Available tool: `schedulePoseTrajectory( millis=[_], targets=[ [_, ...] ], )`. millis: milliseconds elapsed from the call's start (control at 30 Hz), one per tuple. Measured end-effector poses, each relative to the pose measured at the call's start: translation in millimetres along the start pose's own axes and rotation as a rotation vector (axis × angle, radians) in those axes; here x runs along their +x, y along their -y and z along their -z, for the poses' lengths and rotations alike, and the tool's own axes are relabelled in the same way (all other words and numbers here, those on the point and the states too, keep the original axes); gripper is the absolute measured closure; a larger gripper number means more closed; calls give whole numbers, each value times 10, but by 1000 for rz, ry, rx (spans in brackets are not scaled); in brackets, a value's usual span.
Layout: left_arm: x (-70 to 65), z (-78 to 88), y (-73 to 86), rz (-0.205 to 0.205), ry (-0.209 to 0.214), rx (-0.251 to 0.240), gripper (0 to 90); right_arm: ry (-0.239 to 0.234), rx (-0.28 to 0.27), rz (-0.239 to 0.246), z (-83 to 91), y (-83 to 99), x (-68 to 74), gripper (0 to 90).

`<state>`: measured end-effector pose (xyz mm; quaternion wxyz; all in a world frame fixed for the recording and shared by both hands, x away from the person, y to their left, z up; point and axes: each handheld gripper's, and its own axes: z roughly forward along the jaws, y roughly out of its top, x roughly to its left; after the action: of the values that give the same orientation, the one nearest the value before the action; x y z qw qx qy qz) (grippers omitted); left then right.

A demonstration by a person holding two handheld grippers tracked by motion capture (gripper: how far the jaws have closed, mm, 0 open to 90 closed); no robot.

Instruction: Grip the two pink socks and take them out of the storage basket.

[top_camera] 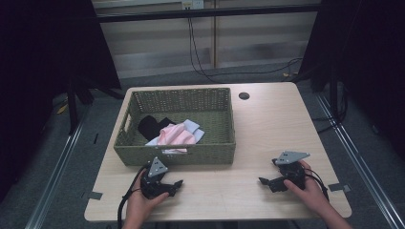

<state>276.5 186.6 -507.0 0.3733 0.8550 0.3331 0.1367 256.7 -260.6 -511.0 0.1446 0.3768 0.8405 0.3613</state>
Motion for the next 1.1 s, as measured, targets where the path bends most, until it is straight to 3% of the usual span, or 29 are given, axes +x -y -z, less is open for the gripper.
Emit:
schedulePoseTrajectory(
  millis=[167,367,767,833,1100],
  targets=[
    [-4,5,-17,10,-3,11,222,0,0,0,0,0,0,97],
    [-14,49,-150,9,22,117,262,-1,1,-2,1,0,1,97],
    [37,269,-526,-2,82,178,261,0,0,0,0,0,0,97],
    [53,302,-571,-6,76,180,261,0,0,0,0,0,0,97],
    [142,428,-759,11,103,217,256,-1,1,-2,1,0,1,97]
  ],
)
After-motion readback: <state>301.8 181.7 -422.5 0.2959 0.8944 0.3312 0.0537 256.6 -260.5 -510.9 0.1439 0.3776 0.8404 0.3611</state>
